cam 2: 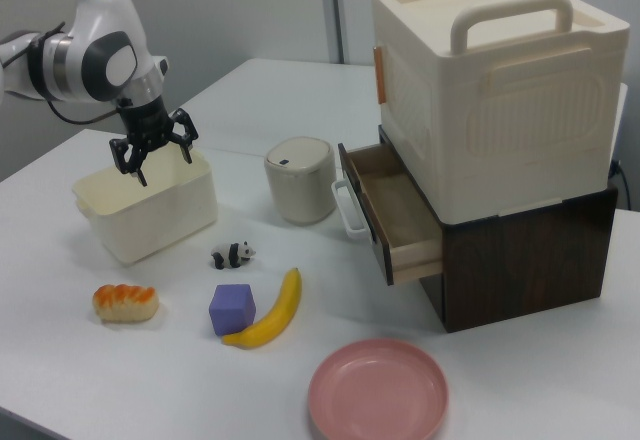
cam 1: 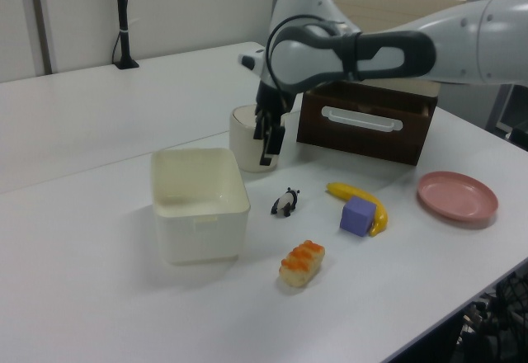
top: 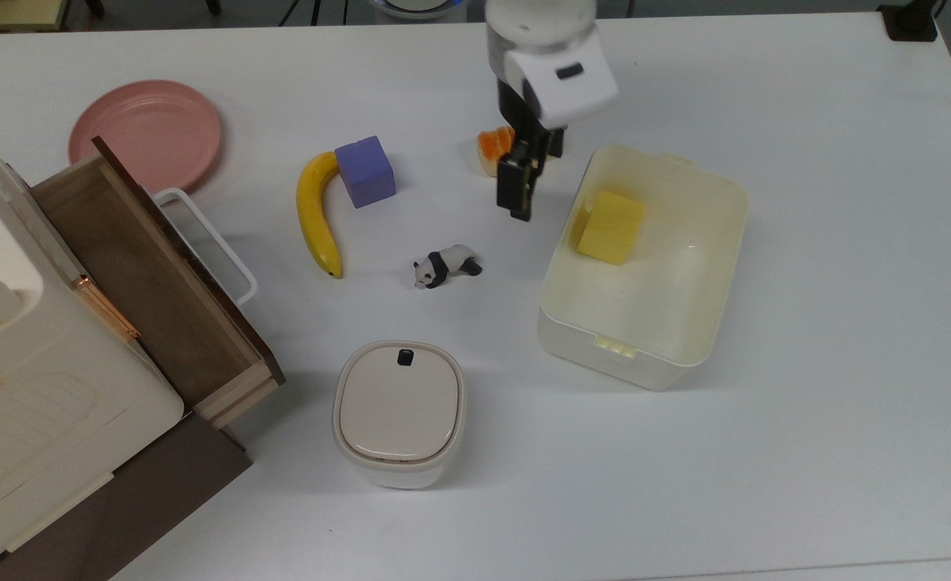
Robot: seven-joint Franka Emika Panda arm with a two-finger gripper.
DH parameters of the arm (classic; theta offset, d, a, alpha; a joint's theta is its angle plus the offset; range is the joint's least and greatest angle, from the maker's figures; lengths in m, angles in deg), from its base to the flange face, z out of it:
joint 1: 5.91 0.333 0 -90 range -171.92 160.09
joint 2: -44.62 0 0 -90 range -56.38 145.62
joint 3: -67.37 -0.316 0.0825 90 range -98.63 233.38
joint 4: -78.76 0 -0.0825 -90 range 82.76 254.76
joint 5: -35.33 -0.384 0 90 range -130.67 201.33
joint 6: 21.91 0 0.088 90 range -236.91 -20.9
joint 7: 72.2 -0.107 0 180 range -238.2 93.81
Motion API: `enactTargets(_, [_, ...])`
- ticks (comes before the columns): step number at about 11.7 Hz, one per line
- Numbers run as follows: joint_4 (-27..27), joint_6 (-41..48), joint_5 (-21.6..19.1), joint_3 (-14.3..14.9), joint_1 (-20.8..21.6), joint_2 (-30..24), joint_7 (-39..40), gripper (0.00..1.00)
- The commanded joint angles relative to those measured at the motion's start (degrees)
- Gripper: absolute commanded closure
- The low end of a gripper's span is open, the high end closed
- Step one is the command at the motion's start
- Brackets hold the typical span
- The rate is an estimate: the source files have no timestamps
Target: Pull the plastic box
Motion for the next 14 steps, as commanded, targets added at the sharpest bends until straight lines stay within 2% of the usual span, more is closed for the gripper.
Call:
enactTargets(1, [-6.8,-0.65,3.91,-1.03,2.56,5.41,-4.1,0.0])
enactTargets(2, [-6.82,-0.74,5.49,-2.0,2.65,5.68,-5.26,0.0])
enactTargets(4, [-6.82,-1.87,6.21,-3.58,2.74,6.21,-7.28,0.0])
enactTargets(8, [-6.73,-4.51,6.3,-3.68,3.53,9.54,-10.19,0.0])
enactTargets(11, [-6.29,-6.8,6.3,-3.68,4.23,9.9,-13.61,0.0])
enactTargets(14, [-4.63,-6.72,6.39,-3.59,4.23,9.99,-13.44,0.0])
